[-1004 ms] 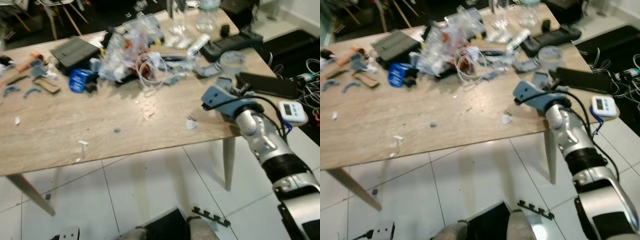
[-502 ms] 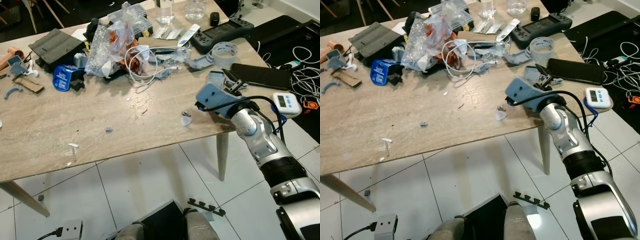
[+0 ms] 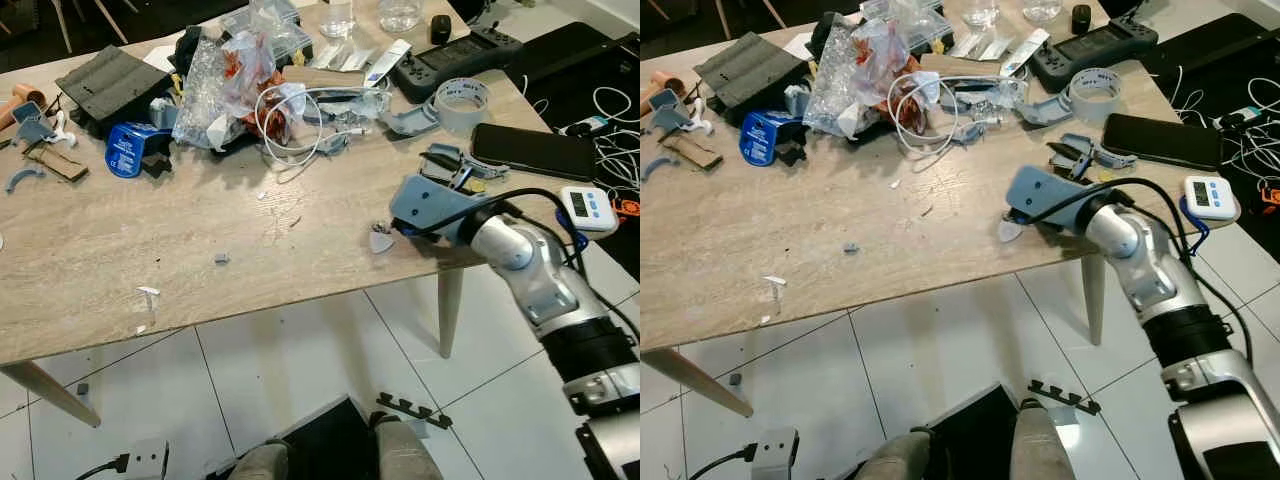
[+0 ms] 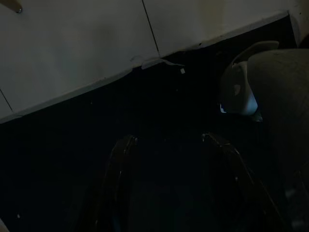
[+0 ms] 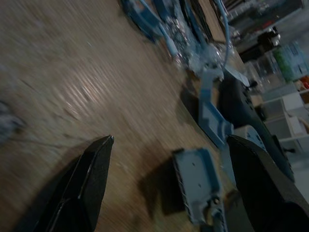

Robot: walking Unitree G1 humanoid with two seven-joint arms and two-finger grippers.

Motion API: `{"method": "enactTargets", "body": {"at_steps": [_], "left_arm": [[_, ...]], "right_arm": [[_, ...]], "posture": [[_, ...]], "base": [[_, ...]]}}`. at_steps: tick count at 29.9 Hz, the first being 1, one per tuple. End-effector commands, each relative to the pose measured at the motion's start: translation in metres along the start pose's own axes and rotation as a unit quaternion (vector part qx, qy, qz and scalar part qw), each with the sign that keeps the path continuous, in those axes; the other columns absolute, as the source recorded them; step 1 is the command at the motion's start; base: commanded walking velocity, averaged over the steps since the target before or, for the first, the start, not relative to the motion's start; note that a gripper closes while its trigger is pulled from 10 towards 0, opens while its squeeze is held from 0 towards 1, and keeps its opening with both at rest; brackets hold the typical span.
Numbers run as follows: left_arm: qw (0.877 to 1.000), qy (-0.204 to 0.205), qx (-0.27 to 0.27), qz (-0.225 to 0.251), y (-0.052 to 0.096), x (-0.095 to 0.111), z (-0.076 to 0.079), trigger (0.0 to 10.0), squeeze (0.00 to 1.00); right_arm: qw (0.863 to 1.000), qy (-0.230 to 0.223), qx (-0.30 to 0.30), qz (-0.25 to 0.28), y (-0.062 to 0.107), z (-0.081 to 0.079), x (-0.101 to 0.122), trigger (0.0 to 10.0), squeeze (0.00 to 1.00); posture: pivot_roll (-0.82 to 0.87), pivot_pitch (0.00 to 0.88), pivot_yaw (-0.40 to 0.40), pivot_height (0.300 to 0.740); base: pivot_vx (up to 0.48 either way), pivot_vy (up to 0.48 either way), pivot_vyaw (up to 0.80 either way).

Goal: Picking trash to rubbish bin

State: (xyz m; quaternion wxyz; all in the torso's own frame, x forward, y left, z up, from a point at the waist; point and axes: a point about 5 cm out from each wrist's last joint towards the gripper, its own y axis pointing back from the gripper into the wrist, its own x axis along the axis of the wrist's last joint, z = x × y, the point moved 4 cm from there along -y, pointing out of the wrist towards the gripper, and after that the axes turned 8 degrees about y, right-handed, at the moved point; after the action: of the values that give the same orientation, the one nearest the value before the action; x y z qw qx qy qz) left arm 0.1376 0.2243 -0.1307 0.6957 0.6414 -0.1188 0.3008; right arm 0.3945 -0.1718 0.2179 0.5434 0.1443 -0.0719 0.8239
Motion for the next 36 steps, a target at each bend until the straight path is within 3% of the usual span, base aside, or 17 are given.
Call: {"method": "enactTargets", "body": {"at_steps": [1,20,21,22,23,25,26,36], "left_arm": [[1.000,-0.001,0.007,-0.026,0.006,-0.018,-0.006,10.0,0.00],[1.000,0.000,0.005,-0.027,0.006,-0.019,-0.005,10.0,0.00],[1.000,0.000,0.004,-0.027,0.006,-0.019,-0.004,10.0,0.00],[1.000,-0.001,0.004,-0.027,0.006,-0.019,-0.004,10.0,0.00],[1.000,-0.001,0.004,-0.027,0.006,-0.019,-0.004,10.0,0.00],[1.000,-0.001,0.004,-0.027,0.006,-0.019,-0.004,10.0,0.00],[1.000,-0.001,0.004,-0.027,0.006,-0.019,-0.004,10.0,0.00],[1.000,-0.002,0.004,-0.021,0.002,-0.011,-0.002,10.0,0.00]], "right_arm": [[1.000,0.000,0.016,-0.024,0.003,-0.008,-0.010,10.0,0.00],[0.995,-0.002,-0.020,-0.100,0.011,0.009,-0.034,10.0,0.00],[0.994,-0.004,-0.019,-0.105,0.011,0.008,-0.036,9.3,0.00],[0.994,-0.006,-0.018,-0.109,0.011,0.008,-0.037,9.3,0.00],[0.993,-0.007,-0.020,-0.119,0.012,0.008,-0.040,4.5,0.00],[0.992,-0.008,-0.022,-0.127,0.012,0.008,-0.043,4.5,0.00],[0.991,-0.013,-0.024,-0.132,0.013,0.008,-0.045,0.0,0.00],[0.992,-0.035,-0.063,-0.103,0.007,0.022,-0.034,0.0,0.00]], "posture": [[-0.14,0.310,0.150,0.740],[-0.14,0.309,0.151,0.740],[-0.14,0.310,0.152,0.740],[-0.14,0.310,0.152,0.740],[-0.14,0.310,0.153,0.740],[-0.14,0.310,0.153,0.740],[-0.14,0.309,0.154,0.740],[-0.15,0.279,0.144,0.740]], "base": [[0.000,0.000,0.00],[0.000,0.000,0.00],[0.000,0.000,0.00],[0.000,0.000,0.00],[0.000,0.000,0.00],[0.000,0.000,0.00],[0.000,0.000,0.00],[0.000,0.000,0.00]]}}
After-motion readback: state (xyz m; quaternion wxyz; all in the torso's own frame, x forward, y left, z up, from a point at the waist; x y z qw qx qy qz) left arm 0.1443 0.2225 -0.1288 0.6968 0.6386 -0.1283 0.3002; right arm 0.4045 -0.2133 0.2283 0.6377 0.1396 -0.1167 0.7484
